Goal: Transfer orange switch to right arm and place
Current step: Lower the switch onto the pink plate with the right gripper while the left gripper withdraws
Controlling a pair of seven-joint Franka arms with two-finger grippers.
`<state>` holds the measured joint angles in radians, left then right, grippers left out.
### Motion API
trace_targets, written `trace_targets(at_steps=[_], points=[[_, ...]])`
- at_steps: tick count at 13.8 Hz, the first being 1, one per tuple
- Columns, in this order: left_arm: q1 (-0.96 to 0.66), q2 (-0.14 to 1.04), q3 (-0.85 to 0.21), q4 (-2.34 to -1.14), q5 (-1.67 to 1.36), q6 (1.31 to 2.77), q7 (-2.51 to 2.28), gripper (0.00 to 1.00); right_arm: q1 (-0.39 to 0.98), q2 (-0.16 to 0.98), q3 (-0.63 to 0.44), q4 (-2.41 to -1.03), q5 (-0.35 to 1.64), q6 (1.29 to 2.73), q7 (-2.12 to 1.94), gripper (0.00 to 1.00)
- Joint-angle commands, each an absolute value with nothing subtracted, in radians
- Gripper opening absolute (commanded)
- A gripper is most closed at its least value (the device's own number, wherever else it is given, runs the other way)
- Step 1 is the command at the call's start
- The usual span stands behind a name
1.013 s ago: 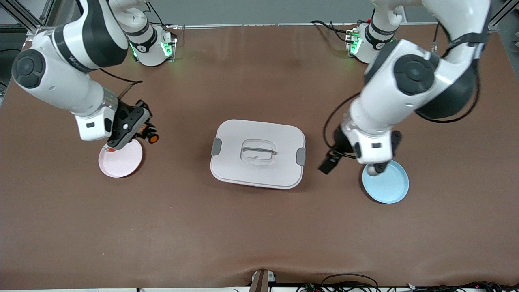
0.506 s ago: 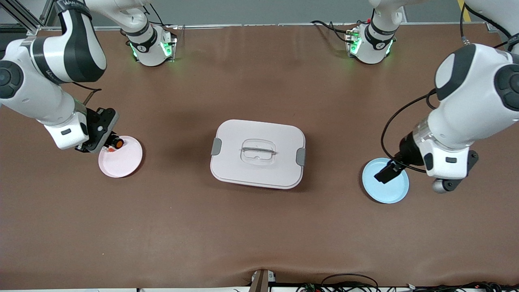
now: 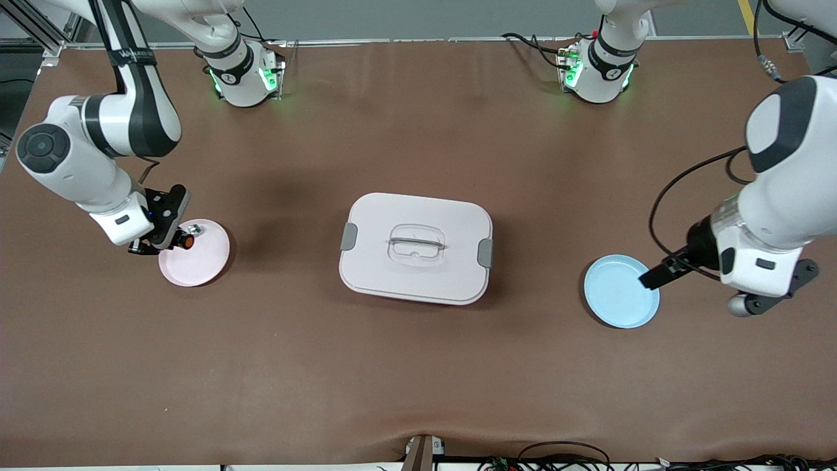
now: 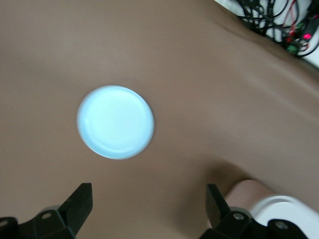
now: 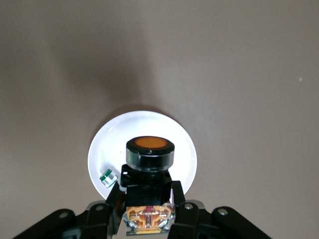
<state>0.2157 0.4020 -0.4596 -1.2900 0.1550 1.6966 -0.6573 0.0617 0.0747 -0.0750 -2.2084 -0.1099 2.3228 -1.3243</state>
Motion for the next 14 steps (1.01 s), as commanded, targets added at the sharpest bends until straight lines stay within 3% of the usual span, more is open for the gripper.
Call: trace_targets(at_steps=[1,5,10,14], points=[[0.108,0.309,-0.287,-1.307,0.155,1.643,-0.463,1.00,0.041,0.058,-0.058,-2.298,-0.161,2.426,-1.339,0.00],[-0.017,0.223,-0.117,-1.324,0.149,1.550,-0.287,1.00,0.029,0.106,-0.058,-2.341,-0.268,2.526,-1.348,0.00],[-0.023,0.097,-0.040,-1.412,0.071,1.534,-0.063,1.00,-0.055,0.205,-0.058,-2.402,-0.294,2.747,-1.350,0.00],[-0.031,0.009,-0.012,-1.503,0.025,1.537,-0.057,1.00,-0.071,0.273,-0.058,-2.401,-0.298,2.819,-1.351,0.00]])
